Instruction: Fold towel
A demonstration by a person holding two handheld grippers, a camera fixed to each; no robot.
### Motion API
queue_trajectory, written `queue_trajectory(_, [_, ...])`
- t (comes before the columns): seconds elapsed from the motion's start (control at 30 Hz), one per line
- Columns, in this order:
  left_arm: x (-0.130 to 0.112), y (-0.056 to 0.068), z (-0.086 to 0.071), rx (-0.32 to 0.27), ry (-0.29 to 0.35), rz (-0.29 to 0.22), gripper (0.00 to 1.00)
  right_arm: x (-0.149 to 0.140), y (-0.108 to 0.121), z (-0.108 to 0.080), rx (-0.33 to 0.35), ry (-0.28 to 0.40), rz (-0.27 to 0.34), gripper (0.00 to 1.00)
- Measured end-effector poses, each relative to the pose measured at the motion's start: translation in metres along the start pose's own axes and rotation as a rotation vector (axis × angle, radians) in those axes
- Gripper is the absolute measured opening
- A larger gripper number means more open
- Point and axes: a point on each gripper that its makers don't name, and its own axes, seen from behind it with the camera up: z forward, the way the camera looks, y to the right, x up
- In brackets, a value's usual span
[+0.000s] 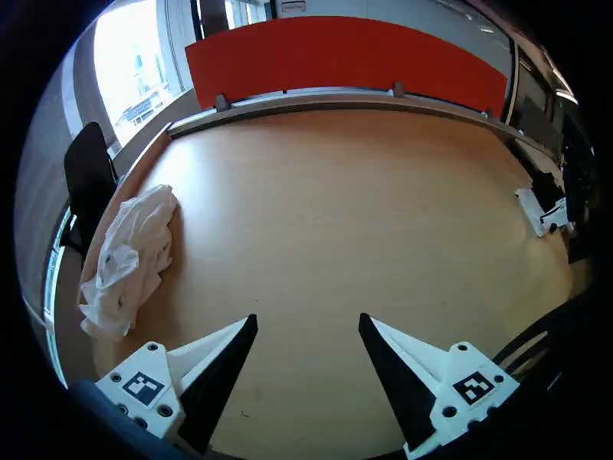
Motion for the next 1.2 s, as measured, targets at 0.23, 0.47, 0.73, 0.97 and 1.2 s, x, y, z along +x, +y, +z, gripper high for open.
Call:
queue_trajectory(0.23, [-0.001, -0.002, -0.001, 0.005, -0.002, 0.000, 0.99, -0.004, -0.001, 0.003, 0.003, -0.012, -0.003, 0.08])
queue_trajectory(0.47, [-0.001, -0.002, -0.001, 0.007, -0.003, -0.001, 0.99, -0.009, -0.001, 0.004, 0.003, -0.025, -0.004, 0.09])
queue_trajectory(0.73, [-0.001, -0.001, -0.001, 0.007, -0.002, 0.003, 0.99, -0.013, 0.000, 0.005, -0.003, -0.031, -0.002, 0.24])
queue_trajectory(0.97, [0.000, 0.000, -0.001, 0.008, 0.000, 0.004, 0.99, -0.014, 0.002, 0.004, -0.009, -0.020, -0.009, 0.66])
queue_trajectory(1.2, [0.000, 0.000, -0.001, 0.009, 0.002, -0.001, 0.98, -0.013, 0.005, 0.000, -0.025, -0.003, -0.010, 0.92])
